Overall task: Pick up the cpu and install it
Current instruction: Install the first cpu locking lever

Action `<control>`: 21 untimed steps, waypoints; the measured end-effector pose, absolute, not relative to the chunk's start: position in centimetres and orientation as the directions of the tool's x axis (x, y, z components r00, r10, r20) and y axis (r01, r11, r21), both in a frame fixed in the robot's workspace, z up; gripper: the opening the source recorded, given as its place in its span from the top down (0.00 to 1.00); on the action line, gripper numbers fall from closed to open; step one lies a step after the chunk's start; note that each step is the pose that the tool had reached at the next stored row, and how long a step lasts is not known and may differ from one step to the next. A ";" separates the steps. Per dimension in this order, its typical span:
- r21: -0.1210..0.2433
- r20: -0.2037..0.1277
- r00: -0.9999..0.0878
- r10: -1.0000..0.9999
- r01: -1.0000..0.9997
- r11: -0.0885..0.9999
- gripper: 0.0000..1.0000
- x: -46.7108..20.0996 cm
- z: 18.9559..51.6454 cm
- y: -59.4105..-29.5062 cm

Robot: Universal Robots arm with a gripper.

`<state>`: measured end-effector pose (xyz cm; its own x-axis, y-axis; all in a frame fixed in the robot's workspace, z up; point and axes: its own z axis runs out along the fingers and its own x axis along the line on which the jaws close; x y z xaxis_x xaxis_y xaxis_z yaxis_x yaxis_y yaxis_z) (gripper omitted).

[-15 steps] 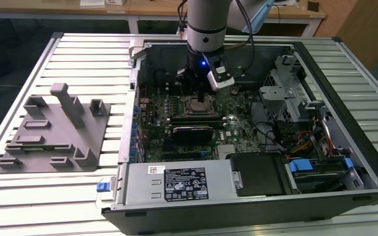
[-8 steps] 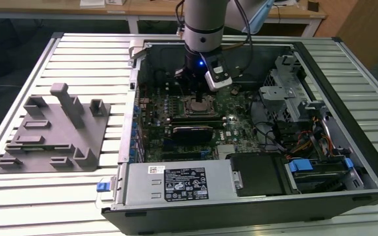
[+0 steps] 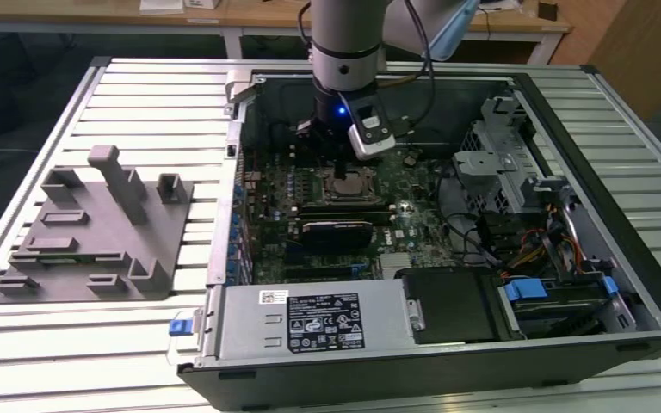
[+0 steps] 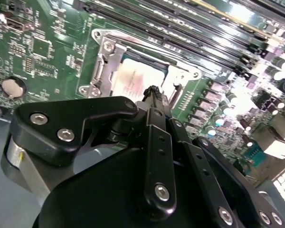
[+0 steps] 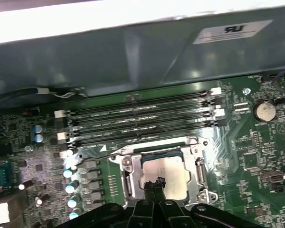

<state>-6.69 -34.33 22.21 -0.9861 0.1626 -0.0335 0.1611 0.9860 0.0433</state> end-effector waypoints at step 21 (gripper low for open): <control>0.050 -0.033 -0.986 0.163 0.161 0.986 0.89 -10.9 22.2 -34.3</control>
